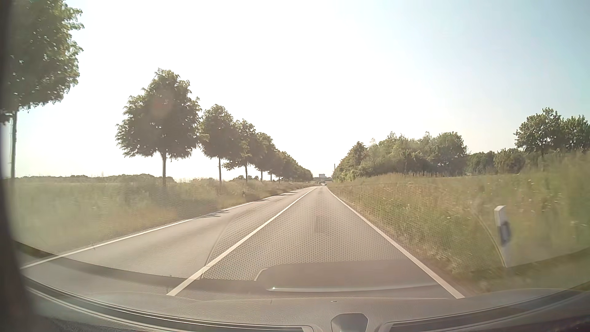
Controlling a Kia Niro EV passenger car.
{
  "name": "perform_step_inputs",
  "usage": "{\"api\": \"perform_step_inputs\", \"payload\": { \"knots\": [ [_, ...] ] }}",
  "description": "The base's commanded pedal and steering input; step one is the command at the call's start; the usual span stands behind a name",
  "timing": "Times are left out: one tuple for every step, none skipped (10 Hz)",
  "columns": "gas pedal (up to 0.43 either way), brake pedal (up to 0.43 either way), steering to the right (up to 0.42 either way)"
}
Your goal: Follow the waypoints while adhering to traffic rules and regulations
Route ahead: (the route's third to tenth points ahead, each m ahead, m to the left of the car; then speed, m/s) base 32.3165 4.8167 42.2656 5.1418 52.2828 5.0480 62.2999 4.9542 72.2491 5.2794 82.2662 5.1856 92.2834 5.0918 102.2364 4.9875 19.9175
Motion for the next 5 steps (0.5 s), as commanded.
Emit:
{"api": "perform_step_inputs", "payload": {
  "knots": [
    [0.220, 0.006, 0.006],
    [0.220, 0.006, 0.004],
    [0.220, 0.006, 0.004],
    [0.220, 0.006, 0.004],
    [0.220, 0.006, 0.003]
  ]
}}
